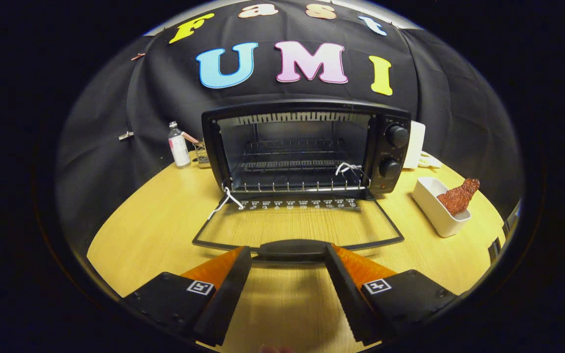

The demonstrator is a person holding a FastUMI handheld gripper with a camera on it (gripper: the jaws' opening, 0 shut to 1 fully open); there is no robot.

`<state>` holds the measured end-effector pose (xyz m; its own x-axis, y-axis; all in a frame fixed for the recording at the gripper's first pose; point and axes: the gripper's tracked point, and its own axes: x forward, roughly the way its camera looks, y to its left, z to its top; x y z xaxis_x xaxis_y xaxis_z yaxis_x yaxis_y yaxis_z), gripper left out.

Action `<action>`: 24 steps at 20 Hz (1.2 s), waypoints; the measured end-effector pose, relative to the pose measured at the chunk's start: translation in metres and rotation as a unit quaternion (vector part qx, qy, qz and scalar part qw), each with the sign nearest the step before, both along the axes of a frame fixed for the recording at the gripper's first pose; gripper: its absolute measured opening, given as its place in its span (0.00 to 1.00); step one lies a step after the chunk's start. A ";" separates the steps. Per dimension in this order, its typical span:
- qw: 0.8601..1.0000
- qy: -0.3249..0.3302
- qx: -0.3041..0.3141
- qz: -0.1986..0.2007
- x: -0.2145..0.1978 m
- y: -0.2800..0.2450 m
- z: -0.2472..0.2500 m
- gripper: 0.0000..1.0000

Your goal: Open the toaster oven, put the food inside, and close the toaster oven door.

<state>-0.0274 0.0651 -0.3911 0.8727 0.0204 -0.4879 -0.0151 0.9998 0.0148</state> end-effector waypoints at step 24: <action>0.944 -0.106 0.184 -0.254 0.036 -0.297 0.110 0.98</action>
<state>0.0082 -0.2322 -0.2816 0.8927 -0.2929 -0.3424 0.4231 0.8064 0.4132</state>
